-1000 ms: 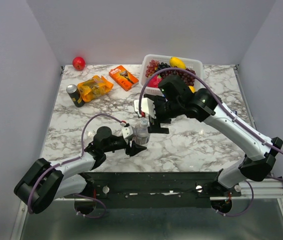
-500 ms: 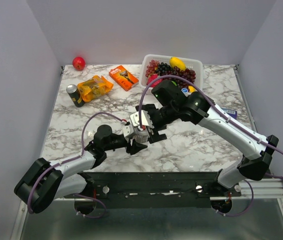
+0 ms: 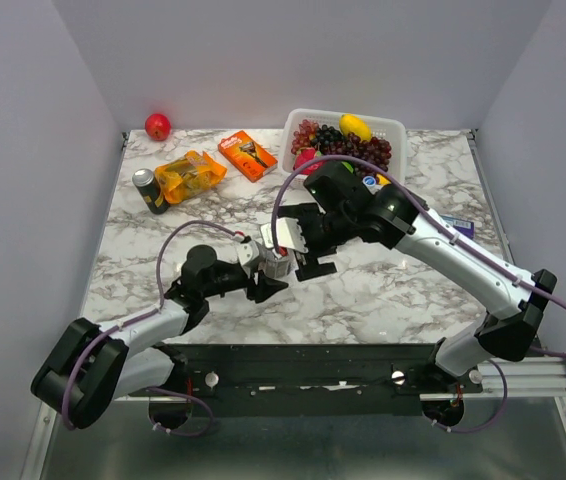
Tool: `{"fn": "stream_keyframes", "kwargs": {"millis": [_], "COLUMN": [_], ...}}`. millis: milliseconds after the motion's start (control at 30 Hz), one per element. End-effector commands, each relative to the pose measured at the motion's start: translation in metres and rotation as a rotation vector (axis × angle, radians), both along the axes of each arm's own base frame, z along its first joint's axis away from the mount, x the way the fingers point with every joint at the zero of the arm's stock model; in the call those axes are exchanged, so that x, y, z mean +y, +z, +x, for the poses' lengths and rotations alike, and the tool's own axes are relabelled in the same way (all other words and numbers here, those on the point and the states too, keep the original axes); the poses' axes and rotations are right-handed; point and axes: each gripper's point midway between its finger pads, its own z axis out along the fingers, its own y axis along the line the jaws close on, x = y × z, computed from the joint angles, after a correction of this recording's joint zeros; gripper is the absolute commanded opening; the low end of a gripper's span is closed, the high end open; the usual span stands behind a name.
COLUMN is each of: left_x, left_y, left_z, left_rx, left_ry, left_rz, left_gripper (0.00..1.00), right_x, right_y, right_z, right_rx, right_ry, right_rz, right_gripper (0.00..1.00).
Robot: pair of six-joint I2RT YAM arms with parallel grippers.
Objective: Screw on the bottle caps
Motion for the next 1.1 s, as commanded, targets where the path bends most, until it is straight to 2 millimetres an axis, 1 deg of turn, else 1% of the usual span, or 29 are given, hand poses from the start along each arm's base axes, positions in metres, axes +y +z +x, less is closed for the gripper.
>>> {"fn": "stream_keyframes", "kwargs": {"millis": [0,33,133,200,233,300,333,367,433,500,533,567,667,733,767,867,933,1067], "left_x": [0.014,0.015,0.016,0.014,0.011,0.008,0.007,0.003,-0.001,-0.008,-0.009,-0.011,-0.014,-0.014,-0.015,-0.016,-0.017,-0.018], "left_y": [0.028,0.028,0.025,0.02,0.017,0.011,0.008,0.006,0.002,0.003,0.003,0.005,0.01,0.012,0.013,0.017,0.02,0.025], "left_z": [0.034,0.035,0.036,0.031,0.027,0.019,0.016,0.01,0.002,-0.006,-0.008,-0.009,-0.009,-0.009,-0.008,-0.008,-0.008,-0.006], "left_rx": [-0.029,-0.03,-0.031,-0.035,-0.036,-0.025,-0.031,-0.027,-0.013,-0.013,-0.009,-0.013,-0.022,-0.025,-0.026,-0.033,-0.037,-0.047], "left_ry": [0.147,0.151,0.152,0.119,0.098,0.061,0.044,0.021,-0.02,-0.052,-0.063,-0.071,-0.082,-0.082,-0.084,-0.091,-0.095,-0.095], "left_rz": [-0.074,-0.075,-0.064,-0.044,-0.034,-0.013,-0.002,0.006,0.018,0.019,0.022,0.021,0.016,0.016,0.013,0.008,0.004,-0.001], "left_gripper": [0.0,0.0,0.0,0.0,0.0,0.0,0.0,0.0,0.0,0.0,0.0,0.0,0.0,0.0,0.0,0.0,0.0,0.0], "right_x": [-0.046,-0.055,-0.068,-0.066,-0.055,-0.042,-0.026,-0.019,-0.003,0.011,0.014,0.019,0.023,0.02,0.021,0.017,0.016,0.016], "right_y": [-0.029,-0.034,-0.039,-0.032,-0.015,0.009,0.03,0.046,0.069,0.075,0.072,0.069,0.057,0.047,0.045,0.033,0.026,0.018], "right_z": [-0.03,-0.035,-0.047,-0.043,-0.032,-0.014,0.002,0.013,0.024,0.023,0.021,0.015,0.001,-0.008,-0.016,-0.027,-0.026,-0.015], "right_rx": [0.152,0.181,0.238,0.251,0.21,0.175,0.115,0.073,0.039,0.041,0.049,0.073,0.101,0.113,0.134,0.154,0.145,0.103], "right_ry": [-0.091,-0.102,-0.12,-0.175,-0.2,-0.273,-0.294,-0.319,-0.317,-0.259,-0.233,-0.182,-0.093,-0.043,-0.004,0.051,0.058,0.029], "right_rz": [-0.188,-0.226,-0.265,-0.227,-0.138,-0.02,0.082,0.136,0.227,0.259,0.251,0.248,0.222,0.192,0.189,0.143,0.131,0.117], "right_gripper": [0.97,0.97,0.93,0.92,0.92,0.93,0.95,0.97,0.98,1.0,1.0,0.99,1.0,0.99,1.0,1.0,1.0,1.0]}}
